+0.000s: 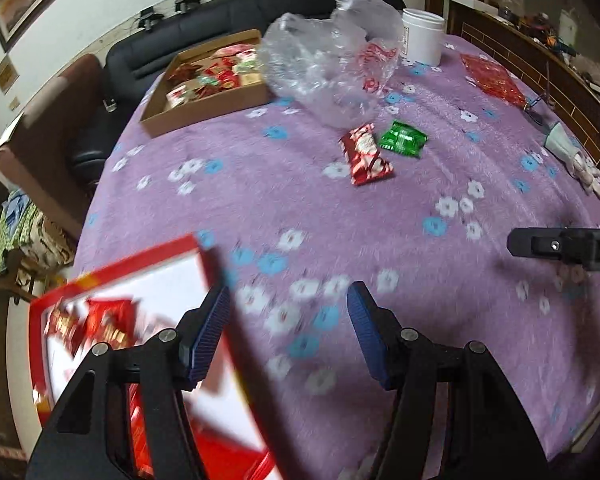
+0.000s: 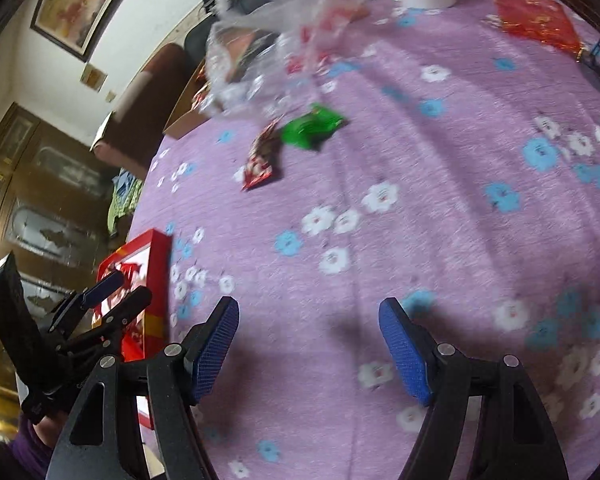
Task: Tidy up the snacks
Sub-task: 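Move both open tools to the green and red packets on the table, then grasp the green packet with right while left grasps the red-white packet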
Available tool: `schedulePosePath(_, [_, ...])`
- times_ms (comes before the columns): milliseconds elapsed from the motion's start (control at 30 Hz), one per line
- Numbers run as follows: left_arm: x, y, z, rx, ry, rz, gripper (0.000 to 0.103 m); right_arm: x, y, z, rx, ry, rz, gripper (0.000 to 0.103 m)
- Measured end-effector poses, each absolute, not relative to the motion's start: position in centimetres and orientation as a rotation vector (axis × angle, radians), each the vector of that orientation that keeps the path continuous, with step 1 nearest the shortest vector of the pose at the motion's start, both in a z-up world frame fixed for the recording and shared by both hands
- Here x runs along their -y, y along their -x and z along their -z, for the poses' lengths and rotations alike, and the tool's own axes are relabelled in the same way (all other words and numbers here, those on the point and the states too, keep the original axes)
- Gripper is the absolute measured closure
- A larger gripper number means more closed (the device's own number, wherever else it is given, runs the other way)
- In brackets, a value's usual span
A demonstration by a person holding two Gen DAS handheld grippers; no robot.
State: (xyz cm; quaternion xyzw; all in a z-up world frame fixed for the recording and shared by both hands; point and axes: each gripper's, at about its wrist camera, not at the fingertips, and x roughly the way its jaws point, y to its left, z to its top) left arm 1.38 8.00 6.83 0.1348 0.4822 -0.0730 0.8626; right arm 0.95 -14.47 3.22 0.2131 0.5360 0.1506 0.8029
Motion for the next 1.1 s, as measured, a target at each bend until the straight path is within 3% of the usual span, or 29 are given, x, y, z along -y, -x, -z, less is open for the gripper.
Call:
schedulePosePath(300, [-4.5, -9.4, -7.0, -1.012, -0.296, 0.106, 0.043, 13.1, -8.0, -3.9, -1.088, -0.248, -0.325, 0.028])
schedulePosePath(533, [-4.2, -10.0, -7.1, -1.040, -0.267, 0.112, 0.043, 10.6, -15.4, -2.6, -1.067, -0.148, -0.367, 0.029])
schedulePosePath(600, [-4.6, -9.7, -7.0, -1.049, -0.272, 0.114, 0.043, 9.4, -17.1, -1.3, -1.116, -0.095, -0.371, 0.032])
schedulePosePath(700, [-5.3, -10.0, -7.2, -1.049, -0.272, 0.099, 0.043, 7.8, -17.0, -1.4, -1.087, 0.058, -0.332, 0.067])
schedulePosePath(767, [-5.3, -10.7, -7.1, -1.055, -0.261, 0.099, 0.043, 8.0, -16.2, -1.5, -1.104, 0.059, -0.345, 0.074])
schedulePosePath(1033, [-0.5, -14.3, -4.6, -1.060, -0.308, 0.047, 0.043, 15.1, -6.9, -1.3, -1.151, 0.022, -0.253, 0.075])
schedulePosePath(1100, [0.5, -15.0, -3.8, -1.053, -0.329, -0.004, 0.038, 16.2, -4.4, -1.3, -1.154, 0.034, -0.239, 0.075])
